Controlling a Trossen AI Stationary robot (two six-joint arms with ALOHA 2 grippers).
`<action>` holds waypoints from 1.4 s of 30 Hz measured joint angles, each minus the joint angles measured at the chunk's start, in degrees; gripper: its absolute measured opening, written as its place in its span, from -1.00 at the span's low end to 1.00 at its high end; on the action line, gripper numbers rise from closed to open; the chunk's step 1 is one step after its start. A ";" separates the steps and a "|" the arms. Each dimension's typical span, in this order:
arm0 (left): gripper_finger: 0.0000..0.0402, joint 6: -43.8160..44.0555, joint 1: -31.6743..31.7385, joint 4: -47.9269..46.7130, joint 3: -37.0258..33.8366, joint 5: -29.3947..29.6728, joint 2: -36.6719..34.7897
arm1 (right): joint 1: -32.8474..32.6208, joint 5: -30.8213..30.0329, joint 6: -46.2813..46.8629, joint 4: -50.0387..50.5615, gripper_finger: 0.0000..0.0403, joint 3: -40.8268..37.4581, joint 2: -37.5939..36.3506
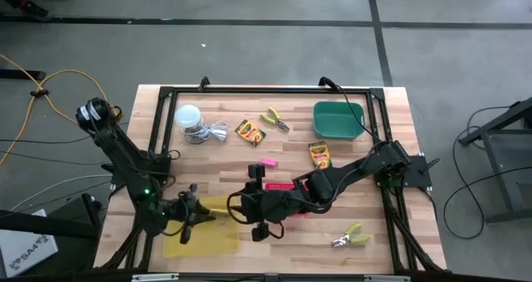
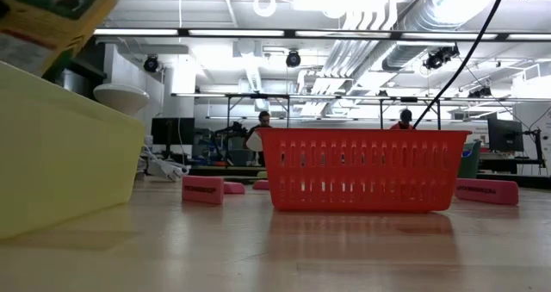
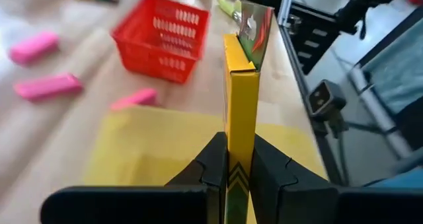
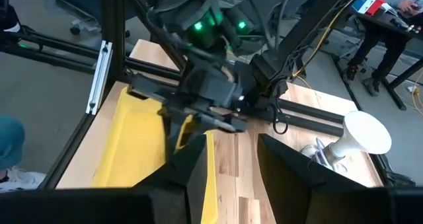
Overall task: Pick & Place School Supplies
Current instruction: Put the bottom yellow crayon box into the yellow bin
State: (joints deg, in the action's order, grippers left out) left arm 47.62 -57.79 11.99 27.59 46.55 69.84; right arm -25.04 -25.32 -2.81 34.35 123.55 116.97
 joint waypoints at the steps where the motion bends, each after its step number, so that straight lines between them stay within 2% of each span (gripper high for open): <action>1: -0.84 1.28 -0.21 1.13 0.00 -0.35 0.97 | 0.00 0.00 0.00 0.02 -0.39 0.00 0.00; 11: -0.83 18.91 -3.03 2.30 0.00 -2.51 6.63 | -0.33 0.00 0.00 0.25 -0.39 0.00 0.00; 18: -0.83 29.32 -3.68 0.43 0.00 1.78 9.66 | -1.01 0.00 0.04 0.44 -0.39 -0.02 0.00; 23: -0.83 34.90 -3.70 0.42 0.00 1.17 11.58 | -1.52 0.00 0.09 0.57 -0.39 -0.02 0.00; 32: -0.81 36.48 -3.68 0.50 0.00 -0.57 11.74 | -1.62 0.00 0.08 0.98 -0.39 -0.04 0.00; 42: -0.50 36.95 -3.68 0.49 0.00 -1.24 11.72 | -1.62 0.02 0.07 1.36 -0.39 -0.04 0.00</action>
State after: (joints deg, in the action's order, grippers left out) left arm 84.57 -61.47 12.48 27.59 45.30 81.56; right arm -26.65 -25.30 -2.74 35.71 123.50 116.97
